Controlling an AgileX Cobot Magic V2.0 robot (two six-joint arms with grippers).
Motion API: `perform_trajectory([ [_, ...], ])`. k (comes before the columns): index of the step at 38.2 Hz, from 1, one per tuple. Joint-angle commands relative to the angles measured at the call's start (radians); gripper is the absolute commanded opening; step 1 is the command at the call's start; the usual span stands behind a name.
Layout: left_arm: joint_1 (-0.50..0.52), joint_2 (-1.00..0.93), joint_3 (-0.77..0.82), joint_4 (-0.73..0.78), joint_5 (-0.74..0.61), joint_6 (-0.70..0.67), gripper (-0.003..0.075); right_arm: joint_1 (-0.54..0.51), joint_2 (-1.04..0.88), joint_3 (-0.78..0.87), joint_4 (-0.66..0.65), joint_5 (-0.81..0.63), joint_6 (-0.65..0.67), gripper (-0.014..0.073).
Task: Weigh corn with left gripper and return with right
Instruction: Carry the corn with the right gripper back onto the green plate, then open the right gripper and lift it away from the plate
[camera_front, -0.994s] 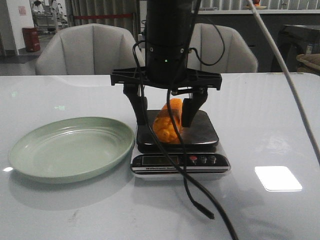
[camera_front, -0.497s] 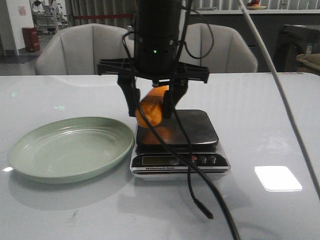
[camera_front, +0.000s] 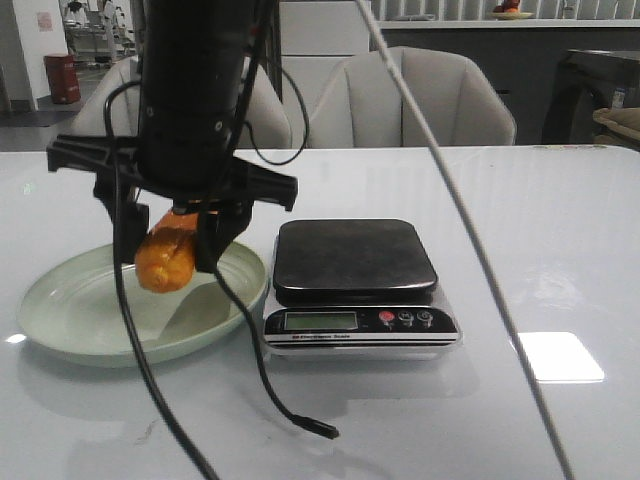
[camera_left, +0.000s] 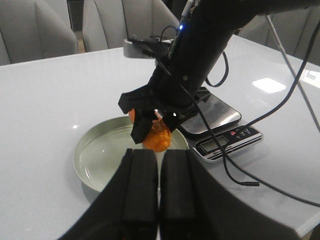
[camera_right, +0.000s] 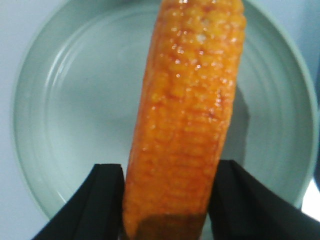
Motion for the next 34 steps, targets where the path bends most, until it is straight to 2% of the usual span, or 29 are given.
perform_trajectory([
  [1, 0.001, 0.011, -0.025, 0.003, -0.08, 0.001, 0.0124, 0.016, -0.038, -0.034, 0.001, -0.04, -0.011, 0.018],
  [6, 0.001, 0.011, -0.025, 0.003, -0.08, 0.001, 0.0124, 0.031, -0.021, -0.036, 0.001, -0.048, -0.047, 0.0473],
  [9, 0.001, 0.011, -0.025, 0.003, -0.08, 0.001, 0.0124, 0.031, -0.022, -0.036, 0.001, -0.047, -0.05, 0.0601],
  [28, 0.001, 0.011, -0.025, 0.003, -0.08, 0.001, 0.0124, 0.028, -0.174, -0.036, -0.059, -0.064, -0.222, 0.0584],
  [34, 0.001, 0.011, -0.025, 0.003, -0.076, 0.001, 0.0124, 0.027, -0.24, -0.032, -0.121, 0.011, -0.329, 0.0584],
])
